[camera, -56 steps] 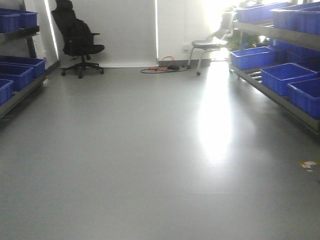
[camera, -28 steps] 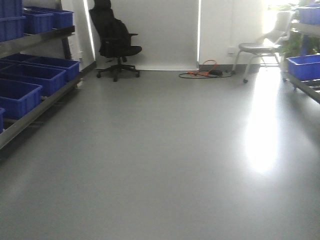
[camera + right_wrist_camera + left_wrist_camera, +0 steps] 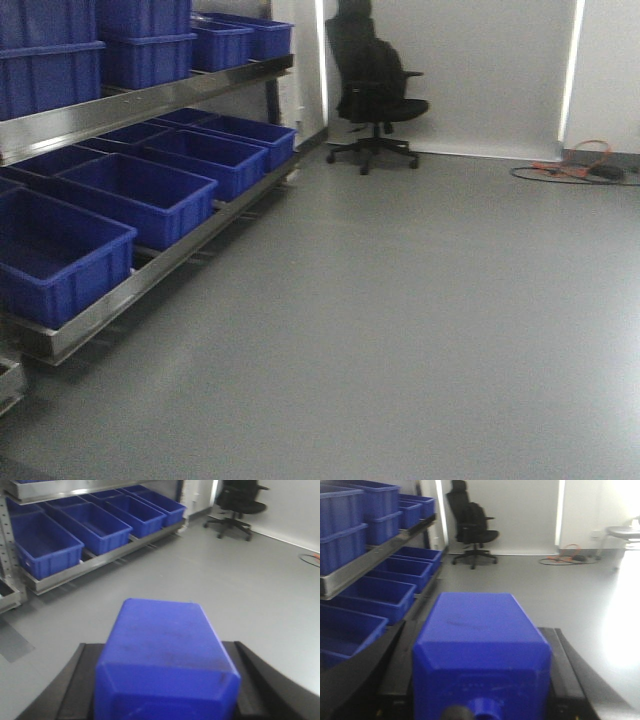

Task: Pick and sort blue part to right shelf
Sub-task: 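Drive the base up to the shelf of open blue bins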

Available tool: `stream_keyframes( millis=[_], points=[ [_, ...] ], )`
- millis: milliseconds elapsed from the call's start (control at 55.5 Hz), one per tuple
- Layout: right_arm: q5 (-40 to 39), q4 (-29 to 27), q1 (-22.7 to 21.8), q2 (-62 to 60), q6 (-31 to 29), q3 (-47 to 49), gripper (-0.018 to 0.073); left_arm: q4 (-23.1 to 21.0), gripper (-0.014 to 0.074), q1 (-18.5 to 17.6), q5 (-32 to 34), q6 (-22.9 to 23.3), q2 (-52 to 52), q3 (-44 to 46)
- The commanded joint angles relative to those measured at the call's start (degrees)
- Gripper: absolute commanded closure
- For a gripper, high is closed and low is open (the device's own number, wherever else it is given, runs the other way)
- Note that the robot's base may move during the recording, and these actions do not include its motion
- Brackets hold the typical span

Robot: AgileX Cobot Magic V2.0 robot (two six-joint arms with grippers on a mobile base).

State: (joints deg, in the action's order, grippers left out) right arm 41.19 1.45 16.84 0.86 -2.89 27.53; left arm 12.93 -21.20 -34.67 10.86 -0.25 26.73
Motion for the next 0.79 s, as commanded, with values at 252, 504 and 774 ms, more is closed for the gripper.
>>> stream_keyframes(
  millis=[252, 504, 774],
  points=[
    [-5.1, 0.3, -0.4, 1.3, 0.1, 1.6, 0.0363, 0.4, 0.0335, -0.4, 5.4, 0.4, -0.5, 1.5],
    [-5.1, 0.3, -0.4, 1.3, 0.1, 1.6, 0.0363, 0.4, 0.0335, -0.4, 5.4, 0.4, -0.5, 1.5],
    [-5.1, 0.3, -0.4, 1.3, 0.1, 1.6, 0.0363, 0.4, 0.0335, -0.4, 5.4, 0.4, -0.5, 1.5]
  ],
)
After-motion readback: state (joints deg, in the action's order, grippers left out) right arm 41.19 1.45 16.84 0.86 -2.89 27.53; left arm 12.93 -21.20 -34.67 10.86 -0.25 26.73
